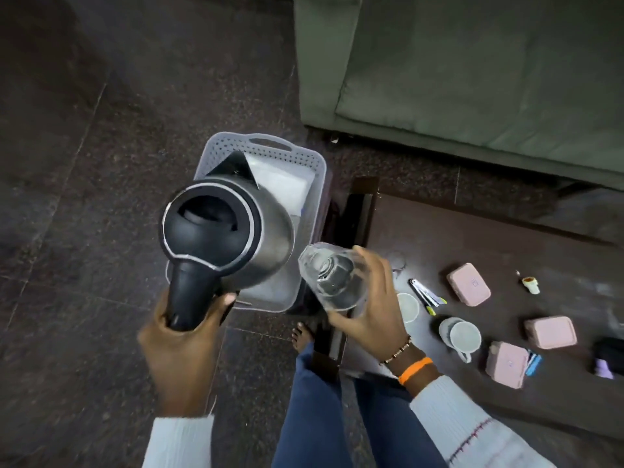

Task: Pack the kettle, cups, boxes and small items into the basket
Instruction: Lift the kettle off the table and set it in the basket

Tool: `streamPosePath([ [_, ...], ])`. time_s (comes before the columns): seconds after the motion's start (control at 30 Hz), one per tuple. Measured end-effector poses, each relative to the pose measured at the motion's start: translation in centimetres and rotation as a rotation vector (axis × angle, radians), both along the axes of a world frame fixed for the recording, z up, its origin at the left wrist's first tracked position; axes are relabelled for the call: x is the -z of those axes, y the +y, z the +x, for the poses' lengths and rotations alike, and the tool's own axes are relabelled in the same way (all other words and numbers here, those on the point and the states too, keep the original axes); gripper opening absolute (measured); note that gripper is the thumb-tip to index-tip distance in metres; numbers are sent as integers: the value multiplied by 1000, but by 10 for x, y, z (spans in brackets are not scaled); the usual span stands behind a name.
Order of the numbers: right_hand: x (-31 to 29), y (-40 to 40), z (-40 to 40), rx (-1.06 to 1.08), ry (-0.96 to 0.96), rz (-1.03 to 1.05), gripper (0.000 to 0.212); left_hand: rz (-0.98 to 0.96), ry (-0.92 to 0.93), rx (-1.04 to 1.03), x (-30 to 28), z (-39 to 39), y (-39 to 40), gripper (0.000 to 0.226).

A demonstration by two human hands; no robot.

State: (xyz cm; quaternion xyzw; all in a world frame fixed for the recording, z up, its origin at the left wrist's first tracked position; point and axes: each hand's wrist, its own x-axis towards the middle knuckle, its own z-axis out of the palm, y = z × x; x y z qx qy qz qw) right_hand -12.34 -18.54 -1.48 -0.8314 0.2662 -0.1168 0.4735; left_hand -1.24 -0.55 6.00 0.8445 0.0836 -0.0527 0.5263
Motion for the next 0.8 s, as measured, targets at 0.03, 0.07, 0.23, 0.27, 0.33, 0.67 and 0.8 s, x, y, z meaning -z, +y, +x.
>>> streamPosePath([
  [0.03,-1,-11,-9,34,-4,-12,86,3,-1,18,-8,-9,-4,25],
  [0.07,-1,-23,-17,62,3,-37,87,1,4,37,-14,-18,-8,26],
  [0.23,24,-82,-54,158,112,-123,87,99,65,154,-17,-52,-32,30],
  [0.27,30,-95,-63,172,144,-113,87,129,103,182,-13,-60,-42,33],
  [0.33,46,-118,-76,172,213,-103,88,158,157,250,-8,-72,-61,35],
  [0.67,121,-181,-84,155,527,-117,83,311,146,532,19,-102,-147,42],
  [0.8,137,-184,-81,127,607,-72,83,367,136,631,28,-104,-159,32],
])
